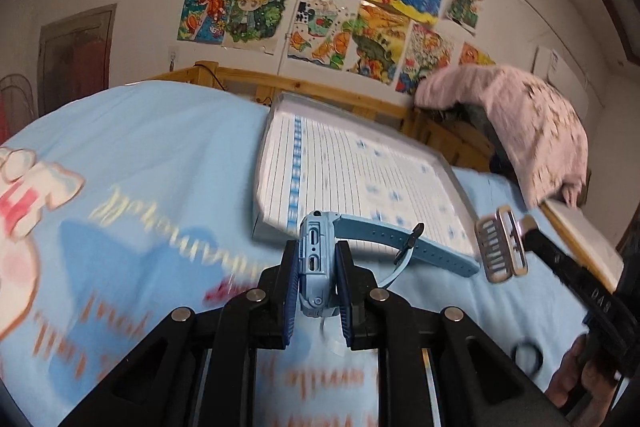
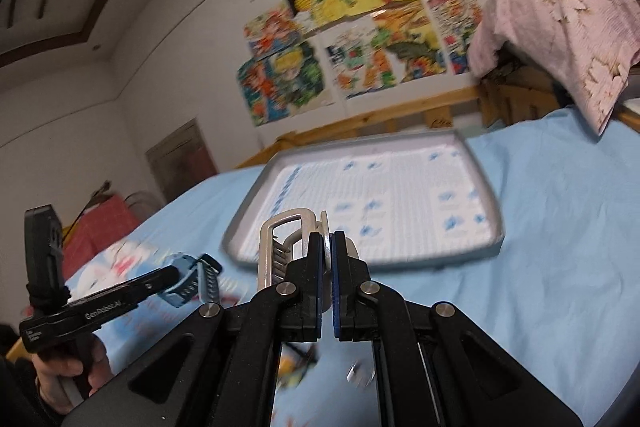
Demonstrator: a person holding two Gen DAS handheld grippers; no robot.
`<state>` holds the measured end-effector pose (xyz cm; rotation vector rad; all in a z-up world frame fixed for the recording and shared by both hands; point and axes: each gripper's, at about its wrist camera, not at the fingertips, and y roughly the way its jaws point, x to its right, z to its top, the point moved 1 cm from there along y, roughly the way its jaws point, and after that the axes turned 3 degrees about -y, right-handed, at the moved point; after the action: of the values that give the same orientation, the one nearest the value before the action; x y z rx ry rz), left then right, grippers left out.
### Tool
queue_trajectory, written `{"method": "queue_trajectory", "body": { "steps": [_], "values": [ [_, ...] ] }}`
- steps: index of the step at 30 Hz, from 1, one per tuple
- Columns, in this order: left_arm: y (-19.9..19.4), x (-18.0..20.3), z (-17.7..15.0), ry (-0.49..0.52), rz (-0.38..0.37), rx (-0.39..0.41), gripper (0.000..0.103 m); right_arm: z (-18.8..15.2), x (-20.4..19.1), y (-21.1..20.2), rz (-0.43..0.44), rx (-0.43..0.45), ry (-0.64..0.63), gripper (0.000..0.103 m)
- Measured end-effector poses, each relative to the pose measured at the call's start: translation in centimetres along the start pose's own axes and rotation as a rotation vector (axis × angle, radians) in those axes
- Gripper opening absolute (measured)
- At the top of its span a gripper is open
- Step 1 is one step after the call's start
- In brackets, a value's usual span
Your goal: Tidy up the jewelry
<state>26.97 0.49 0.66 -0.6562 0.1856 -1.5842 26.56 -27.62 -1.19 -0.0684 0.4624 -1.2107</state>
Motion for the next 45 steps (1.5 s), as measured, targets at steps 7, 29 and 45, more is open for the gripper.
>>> {"method": "queue_trajectory", "body": {
  "steps": [7, 29, 45],
  "values": [
    [6.6, 1.0, 3.0, 0.009, 0.023, -0.02, 0.017, 1.7, 1.8, 7.2, -0.072, -0.05, 0.081, 0.004],
    [8.1, 1.0, 1.8, 0.017, 0.008, -0.001, 0.08, -0.7, 2.5, 11.1, -0.155, -0.177, 0.071, 0.026],
    [-6.5, 1.3, 0.3, 0.058, -0.042, 0.212, 0.103, 1.8, -3.6, -4.2, -0.118, 0.103, -0.121, 0.102]
  ]
}}
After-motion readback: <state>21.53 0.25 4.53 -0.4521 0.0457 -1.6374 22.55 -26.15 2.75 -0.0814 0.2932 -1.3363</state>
